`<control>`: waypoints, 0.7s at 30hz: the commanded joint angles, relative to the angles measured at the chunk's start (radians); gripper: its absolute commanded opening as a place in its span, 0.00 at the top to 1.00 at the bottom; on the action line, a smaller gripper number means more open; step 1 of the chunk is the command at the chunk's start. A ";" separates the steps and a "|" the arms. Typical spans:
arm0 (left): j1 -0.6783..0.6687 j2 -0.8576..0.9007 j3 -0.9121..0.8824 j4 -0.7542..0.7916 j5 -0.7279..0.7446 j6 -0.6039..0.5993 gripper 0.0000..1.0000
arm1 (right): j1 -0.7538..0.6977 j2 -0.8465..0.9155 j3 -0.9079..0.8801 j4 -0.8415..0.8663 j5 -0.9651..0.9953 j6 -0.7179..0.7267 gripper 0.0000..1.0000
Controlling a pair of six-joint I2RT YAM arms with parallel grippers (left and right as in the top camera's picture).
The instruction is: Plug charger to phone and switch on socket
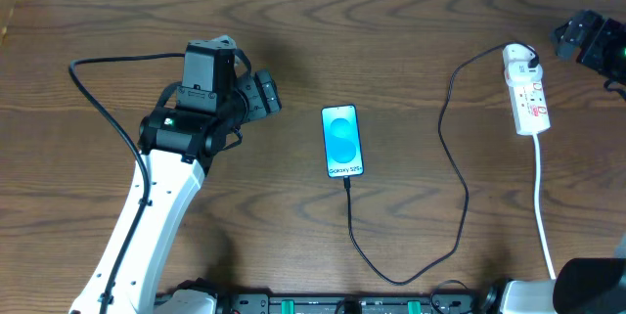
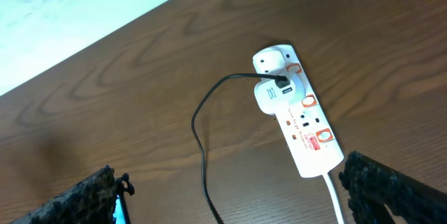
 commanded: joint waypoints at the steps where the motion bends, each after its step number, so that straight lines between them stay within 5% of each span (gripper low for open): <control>1: 0.003 0.000 0.006 0.000 -0.013 0.017 0.10 | 0.004 -0.005 0.009 -0.001 -0.008 0.014 0.01; 21: 0.003 0.002 0.006 -0.134 -0.073 0.043 0.10 | 0.004 -0.005 0.009 -0.001 -0.008 0.014 0.01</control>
